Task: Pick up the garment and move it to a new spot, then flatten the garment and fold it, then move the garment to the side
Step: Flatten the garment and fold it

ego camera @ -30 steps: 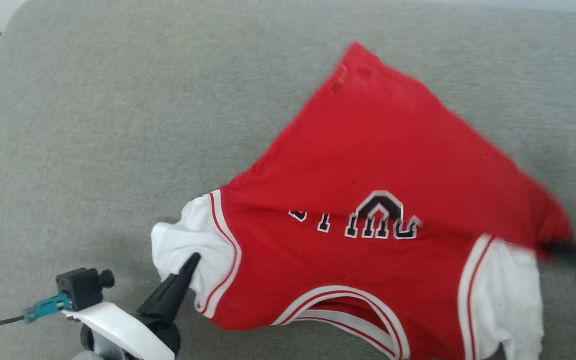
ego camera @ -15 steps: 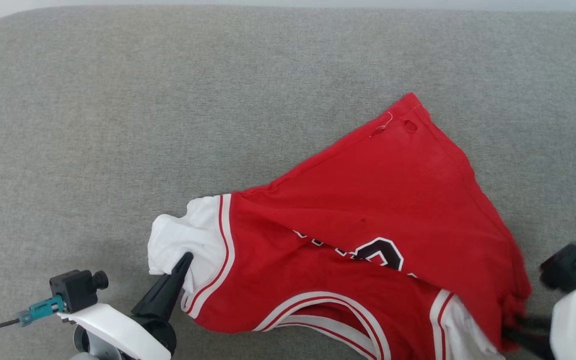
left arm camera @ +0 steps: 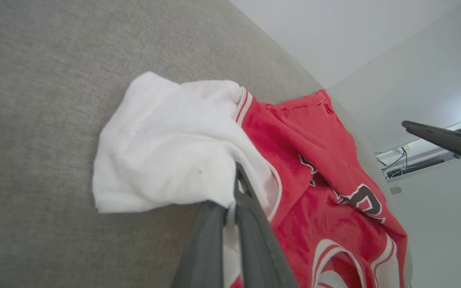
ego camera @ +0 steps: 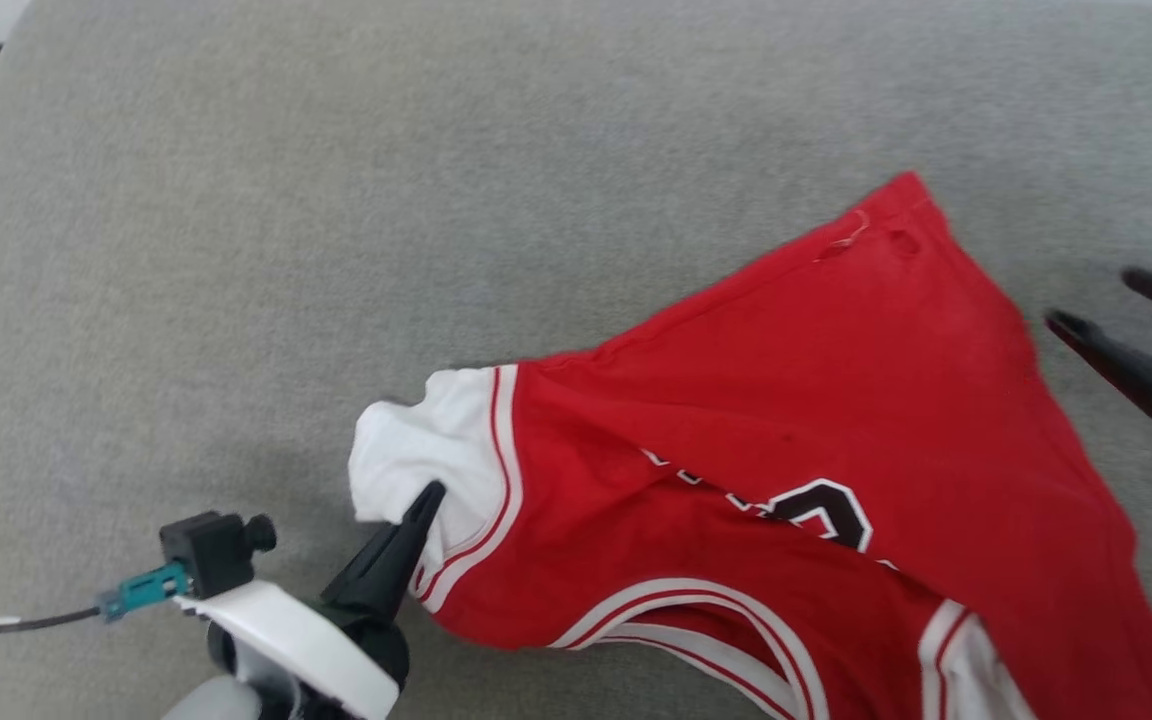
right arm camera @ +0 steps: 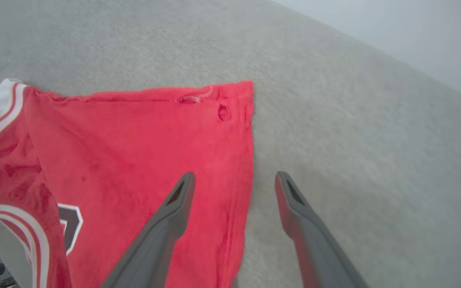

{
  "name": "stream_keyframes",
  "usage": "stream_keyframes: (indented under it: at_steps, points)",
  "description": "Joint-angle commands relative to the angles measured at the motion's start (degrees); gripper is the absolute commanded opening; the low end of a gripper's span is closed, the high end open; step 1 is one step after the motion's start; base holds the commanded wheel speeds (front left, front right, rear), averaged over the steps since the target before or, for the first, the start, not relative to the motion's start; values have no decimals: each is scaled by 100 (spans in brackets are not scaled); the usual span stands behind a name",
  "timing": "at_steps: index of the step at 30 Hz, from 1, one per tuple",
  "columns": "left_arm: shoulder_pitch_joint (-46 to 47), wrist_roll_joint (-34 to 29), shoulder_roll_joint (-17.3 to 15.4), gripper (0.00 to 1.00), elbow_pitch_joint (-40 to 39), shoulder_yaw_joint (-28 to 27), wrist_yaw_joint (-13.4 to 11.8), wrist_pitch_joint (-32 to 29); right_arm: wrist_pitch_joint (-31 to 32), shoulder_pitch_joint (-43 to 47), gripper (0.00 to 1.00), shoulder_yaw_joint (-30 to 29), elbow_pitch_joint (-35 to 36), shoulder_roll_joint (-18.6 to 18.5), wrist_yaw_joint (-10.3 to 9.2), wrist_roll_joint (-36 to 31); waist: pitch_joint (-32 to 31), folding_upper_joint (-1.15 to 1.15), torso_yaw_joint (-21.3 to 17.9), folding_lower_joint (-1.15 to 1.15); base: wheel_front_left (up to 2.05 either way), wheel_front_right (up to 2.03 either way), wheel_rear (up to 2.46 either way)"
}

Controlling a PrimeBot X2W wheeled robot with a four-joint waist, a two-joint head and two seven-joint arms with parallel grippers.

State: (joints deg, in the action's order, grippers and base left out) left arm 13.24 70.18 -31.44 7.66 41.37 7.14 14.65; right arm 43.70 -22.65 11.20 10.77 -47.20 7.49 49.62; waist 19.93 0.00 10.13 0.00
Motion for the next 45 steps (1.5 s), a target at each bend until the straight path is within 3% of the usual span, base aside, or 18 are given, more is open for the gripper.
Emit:
stream_keyframes:
  at_steps: [1, 9, 15, 16, 18, 25, 33, 41, 45]
  points:
    - [136, -46, 58, 0, 16, 18, 30, -4, -16, -268, 100, 116, -203, 147, 0, -82, 172, 0, 174, 0, 0, 0, 0]
    - [508, -96, 401, 0, 137, 282, 41, 14, 155, -1592, 100, 1131, -1792, 537, 0, -376, 614, 0, 528, 0, 0, 0, 0]
    - [641, -1, 521, 0, 207, 471, 43, 45, 146, -1898, 100, 2004, -2531, 694, 1, -226, 647, 0, 645, 0, 0, 0, 0]
    - [657, 22, 525, 0, 223, 497, 43, 43, 123, -1920, 80, 2117, -2601, 695, 2, -175, 622, 0, 647, 0, 0, 0, 0]
    - [709, 48, 513, 0, 267, 540, 44, 45, 111, -1983, 0, 2321, -2711, 712, 8, -38, 560, 0, 626, 0, 0, 0, 0]
    - [1228, 378, 452, 0, 585, 610, 43, 9, -450, -2489, 0, 2414, -3116, 662, -1, 291, 293, 0, 438, 0, 0, 0, 0]
    - [2984, 832, 434, 0, 1300, 371, 44, -534, -1258, -3458, 0, 2041, -3944, 734, -1, 287, 228, 0, -124, 0, 0, 0, 0]
    - [5020, 928, 401, 0, 2422, -186, 36, -668, -2262, -4811, 0, 1338, -5057, 1244, -2, 23, 410, 0, -699, 0, 0, 0, 0]
    - [6337, 809, 456, 0, 3213, -534, 25, -389, -3186, -5688, 0, 962, -5869, 1679, -15, -233, 453, 0, -949, 0, 0, 0, 0]
